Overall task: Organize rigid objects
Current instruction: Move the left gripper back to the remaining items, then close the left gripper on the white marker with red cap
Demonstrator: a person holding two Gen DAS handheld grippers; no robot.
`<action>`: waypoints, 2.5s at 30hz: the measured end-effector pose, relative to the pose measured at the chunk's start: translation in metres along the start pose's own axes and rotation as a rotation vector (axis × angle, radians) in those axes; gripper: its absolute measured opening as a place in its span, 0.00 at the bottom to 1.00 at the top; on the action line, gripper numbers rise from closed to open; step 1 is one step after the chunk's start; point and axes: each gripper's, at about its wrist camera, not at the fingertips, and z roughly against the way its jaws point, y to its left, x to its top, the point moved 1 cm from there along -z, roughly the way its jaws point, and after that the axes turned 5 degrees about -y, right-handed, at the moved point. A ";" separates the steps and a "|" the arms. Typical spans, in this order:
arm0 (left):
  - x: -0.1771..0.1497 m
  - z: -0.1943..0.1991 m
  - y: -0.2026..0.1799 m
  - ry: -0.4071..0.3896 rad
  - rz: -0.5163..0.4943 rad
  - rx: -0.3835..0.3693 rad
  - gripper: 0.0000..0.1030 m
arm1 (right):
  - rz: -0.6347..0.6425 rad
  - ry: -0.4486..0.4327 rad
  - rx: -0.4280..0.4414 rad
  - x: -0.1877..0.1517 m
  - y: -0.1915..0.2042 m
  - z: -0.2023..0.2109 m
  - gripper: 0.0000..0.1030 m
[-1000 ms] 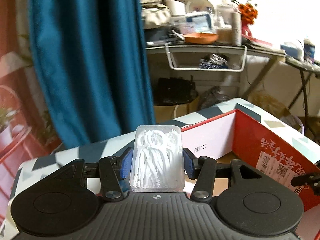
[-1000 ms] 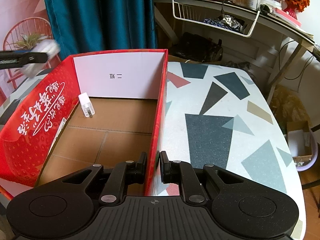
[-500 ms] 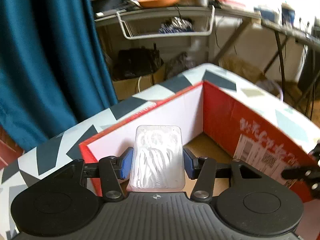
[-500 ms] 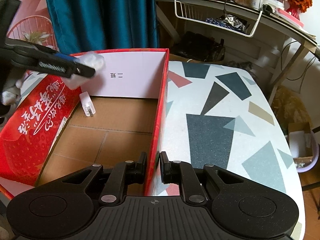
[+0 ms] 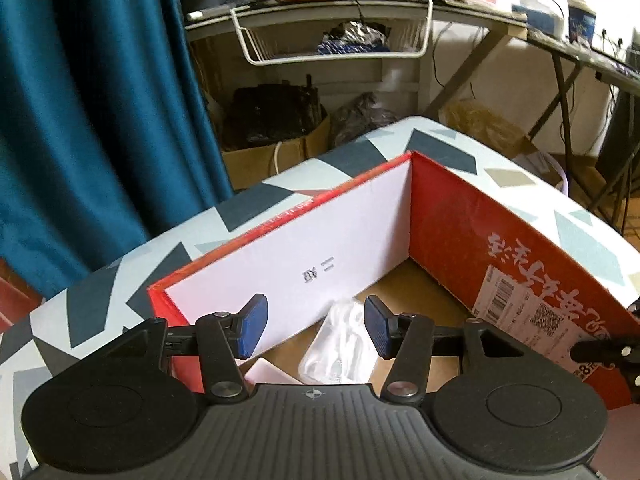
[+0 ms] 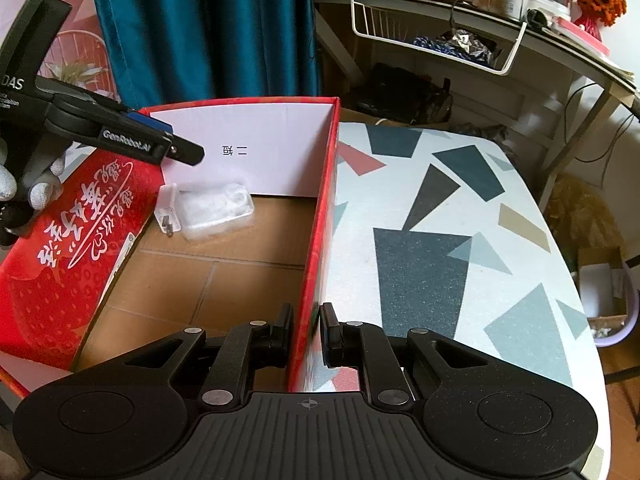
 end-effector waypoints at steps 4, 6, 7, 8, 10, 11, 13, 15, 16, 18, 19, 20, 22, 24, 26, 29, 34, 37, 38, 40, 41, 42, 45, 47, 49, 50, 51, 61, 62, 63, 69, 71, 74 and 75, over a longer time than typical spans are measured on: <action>0.001 0.023 0.007 -0.056 0.020 0.015 0.54 | -0.006 0.000 0.003 0.000 -0.001 0.000 0.13; 0.001 0.035 0.013 -0.083 0.042 0.026 0.54 | -0.011 0.000 0.005 -0.001 -0.002 0.001 0.13; 0.001 0.042 0.018 -0.094 0.053 0.035 0.55 | -0.015 -0.001 0.005 -0.001 -0.002 0.001 0.13; 0.000 0.050 0.022 -0.105 0.064 0.045 0.55 | -0.018 -0.001 0.005 -0.001 -0.002 0.001 0.13; -0.005 0.064 0.033 -0.120 0.090 0.065 0.55 | -0.019 -0.002 0.004 -0.001 -0.002 0.001 0.13; -0.008 0.072 0.039 -0.126 0.107 0.075 0.55 | -0.017 -0.003 0.004 -0.001 -0.002 0.001 0.13; -0.016 0.084 0.049 -0.129 0.135 0.095 0.55 | -0.017 -0.003 0.006 -0.001 -0.003 0.001 0.13; -0.027 0.095 0.060 -0.120 0.156 0.121 0.55 | -0.021 -0.004 0.007 -0.001 -0.003 0.001 0.13; -0.033 0.100 0.066 -0.114 0.167 0.136 0.55 | -0.021 -0.005 0.007 -0.001 -0.003 0.001 0.13; -0.048 0.107 0.077 -0.095 0.192 0.161 0.55 | -0.024 -0.007 0.007 -0.001 -0.003 0.001 0.13; -0.056 0.111 0.082 -0.084 0.207 0.170 0.54 | -0.024 -0.007 0.007 -0.001 -0.003 0.001 0.13; -0.065 0.113 0.087 -0.073 0.228 0.175 0.54 | -0.024 -0.007 0.007 -0.001 -0.003 0.001 0.13; -0.084 0.117 0.094 -0.055 0.273 0.177 0.54 | -0.024 -0.007 0.007 -0.001 -0.003 0.001 0.13; -0.101 0.117 0.098 -0.037 0.298 0.181 0.47 | -0.022 -0.007 0.006 -0.001 -0.003 0.001 0.13; -0.119 0.118 0.098 -0.019 0.307 0.186 0.39 | -0.021 -0.007 0.006 -0.001 -0.003 0.001 0.13; -0.138 0.117 0.095 -0.004 0.328 0.180 0.33 | -0.024 -0.007 0.007 -0.001 -0.003 0.001 0.13; -0.161 0.106 0.091 0.058 0.390 0.176 0.29 | -0.021 -0.007 0.005 -0.002 -0.003 0.002 0.13; -0.170 0.099 0.088 0.094 0.398 0.180 0.21 | -0.027 -0.010 0.008 -0.002 -0.004 0.002 0.13; -0.172 0.098 0.088 0.099 0.403 0.178 0.21 | -0.029 -0.012 0.008 -0.002 -0.004 0.002 0.13; -0.176 0.099 0.086 0.101 0.410 0.170 0.19 | -0.027 -0.012 0.006 -0.002 -0.004 0.002 0.13; -0.176 0.098 0.084 0.102 0.408 0.169 0.19 | -0.026 -0.012 0.005 -0.002 -0.003 0.002 0.13; -0.176 0.099 0.081 0.101 0.403 0.171 0.19 | -0.024 -0.011 0.005 -0.002 -0.003 0.002 0.13; -0.177 0.093 0.079 0.110 0.401 0.160 0.19 | -0.024 -0.011 0.005 -0.002 -0.003 0.002 0.13; -0.176 0.087 0.077 0.114 0.390 0.169 0.19 | -0.025 -0.012 0.005 -0.002 -0.003 0.002 0.13; -0.173 0.080 0.074 0.116 0.367 0.173 0.19 | -0.025 -0.012 0.006 -0.002 -0.003 0.002 0.13; -0.171 0.077 0.073 0.117 0.355 0.170 0.19 | -0.025 -0.012 0.006 -0.002 -0.003 0.002 0.13; -0.170 0.074 0.072 0.118 0.346 0.167 0.19 | -0.024 -0.012 0.005 -0.002 -0.003 0.002 0.13; -0.155 0.055 0.059 0.093 0.296 0.192 0.19 | -0.023 -0.011 0.004 -0.002 -0.003 0.002 0.13; -0.154 0.054 0.059 0.093 0.305 0.189 0.19 | -0.023 -0.011 0.004 -0.002 -0.003 0.002 0.13; -0.154 0.054 0.059 0.091 0.309 0.189 0.19 | -0.024 -0.011 0.003 -0.002 -0.003 0.002 0.13; -0.152 0.052 0.057 0.083 0.299 0.191 0.19 | -0.019 -0.010 -0.003 -0.002 -0.003 0.002 0.13; -0.153 0.052 0.058 0.080 0.303 0.193 0.19 | -0.022 -0.010 -0.003 -0.003 -0.003 0.002 0.13; -0.154 0.054 0.054 0.079 0.285 0.201 0.17 | -0.023 -0.011 -0.002 -0.003 -0.004 0.003 0.13; -0.154 0.055 0.052 0.081 0.278 0.200 0.16 | -0.022 -0.010 -0.003 -0.003 -0.004 0.003 0.13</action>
